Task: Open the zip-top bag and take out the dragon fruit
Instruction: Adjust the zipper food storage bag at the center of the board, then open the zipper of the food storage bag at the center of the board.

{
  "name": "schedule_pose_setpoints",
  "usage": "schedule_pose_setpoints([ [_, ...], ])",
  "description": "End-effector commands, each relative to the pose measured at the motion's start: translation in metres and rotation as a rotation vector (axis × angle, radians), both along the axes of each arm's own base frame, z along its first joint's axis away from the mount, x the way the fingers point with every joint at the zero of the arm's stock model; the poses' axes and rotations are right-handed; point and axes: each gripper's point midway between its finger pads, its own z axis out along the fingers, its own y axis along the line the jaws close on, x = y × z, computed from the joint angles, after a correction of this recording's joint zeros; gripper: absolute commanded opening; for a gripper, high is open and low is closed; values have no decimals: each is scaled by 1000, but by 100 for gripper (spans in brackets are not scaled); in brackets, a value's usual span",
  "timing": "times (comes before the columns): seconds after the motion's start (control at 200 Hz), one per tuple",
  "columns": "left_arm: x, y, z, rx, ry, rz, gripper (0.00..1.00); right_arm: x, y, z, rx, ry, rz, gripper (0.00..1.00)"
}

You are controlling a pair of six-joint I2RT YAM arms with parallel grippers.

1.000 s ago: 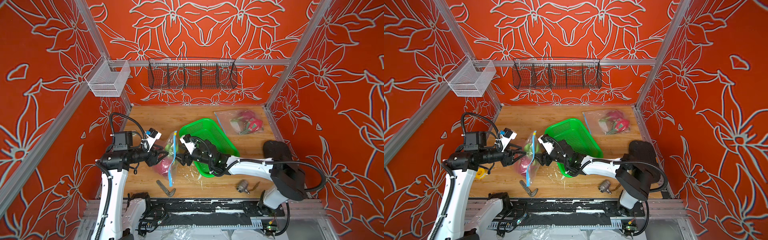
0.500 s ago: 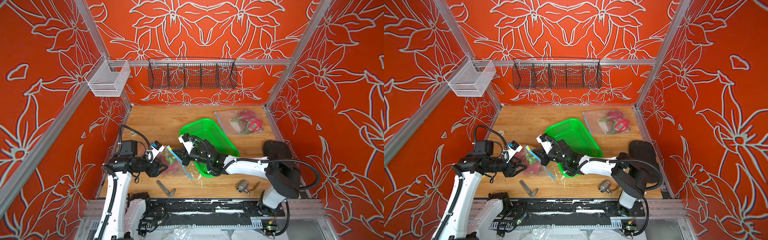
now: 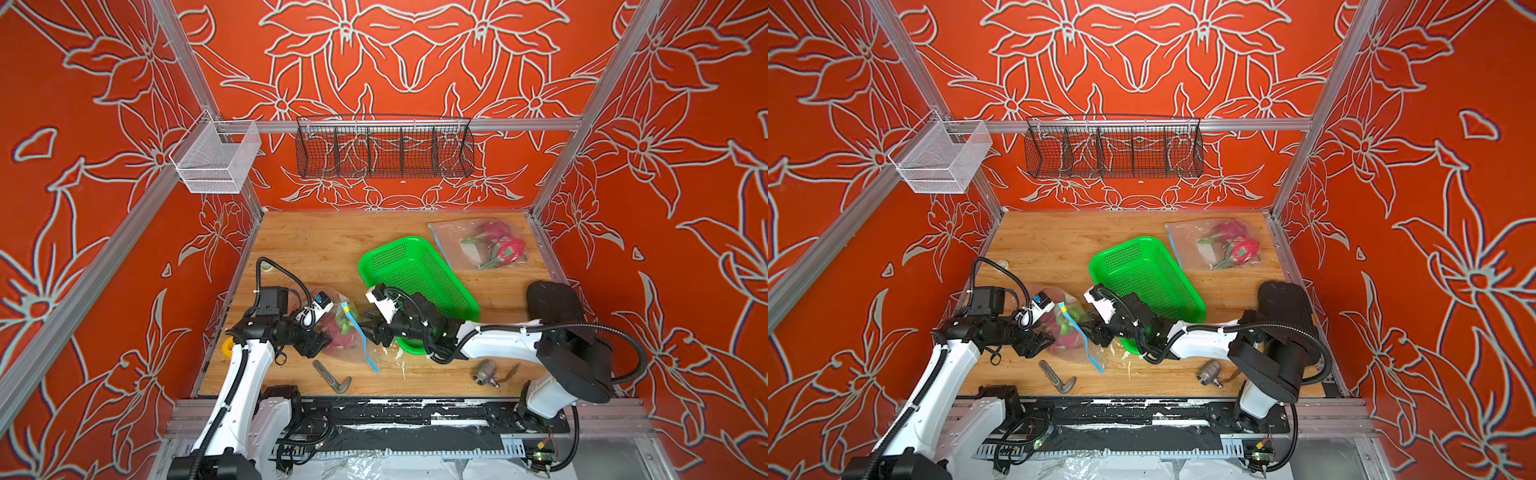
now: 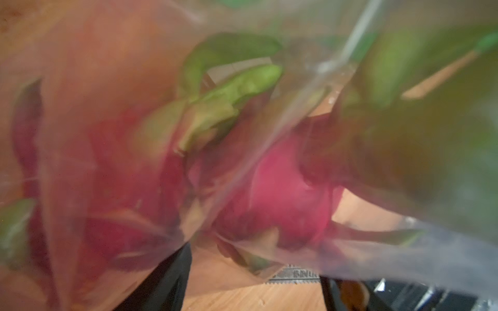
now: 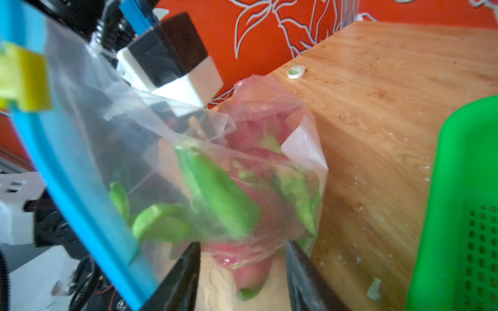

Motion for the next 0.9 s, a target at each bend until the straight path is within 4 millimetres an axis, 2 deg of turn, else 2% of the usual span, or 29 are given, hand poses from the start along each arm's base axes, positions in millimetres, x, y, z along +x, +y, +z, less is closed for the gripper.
schedule_pose_setpoints([
  [0.0, 19, 6, 3, 71, -141, -34, 67, -39, 10, 6, 5, -38, 193, 63],
  [0.055, 24, 10, 1, 96, -172, -30, 54, -49, 13, 3, -15, -54, 256, 66],
  [0.185, 34, 13, -3, 113, -211, -26, 14, -58, 22, 2, -25, -70, 322, 68],
  [0.245, 37, 11, -1, 95, -218, -25, 4, -58, 27, 1, -23, -72, 333, 68],
  [0.29, 38, 10, 0, 84, -218, -21, 0, -57, 31, -1, -27, -72, 331, 69],
  [0.335, 38, 8, 2, 73, -208, -24, 0, -54, 35, -2, -30, -71, 323, 70],
  [0.365, 36, 7, 2, 71, -199, -31, 0, -51, 37, -4, -33, -73, 312, 75],
  [0.42, 32, 7, 1, 76, -181, -46, 0, -44, 41, -7, -38, -82, 280, 75],
  [0.485, 24, 7, 5, 95, -167, -68, 0, -34, 45, -9, -40, -96, 234, 69],
  [0.535, 17, 8, 10, 110, -154, -84, 0, -24, 46, -10, -43, -108, 187, 60],
  [0.615, 1, 6, 23, 110, -128, -121, 11, -17, 47, -11, -49, -124, 151, 45],
  [0.686, -15, 0, 33, 87, -101, -163, 27, -16, 48, -8, -35, -135, 145, 34],
  [0.826, -40, -26, 47, -61, -61, -234, 62, -23, 54, -2, -5, -134, 184, 25],
  [0.896, -52, -39, 57, -146, -44, -269, 74, -28, 56, -1, -3, -130, 196, 22],
])
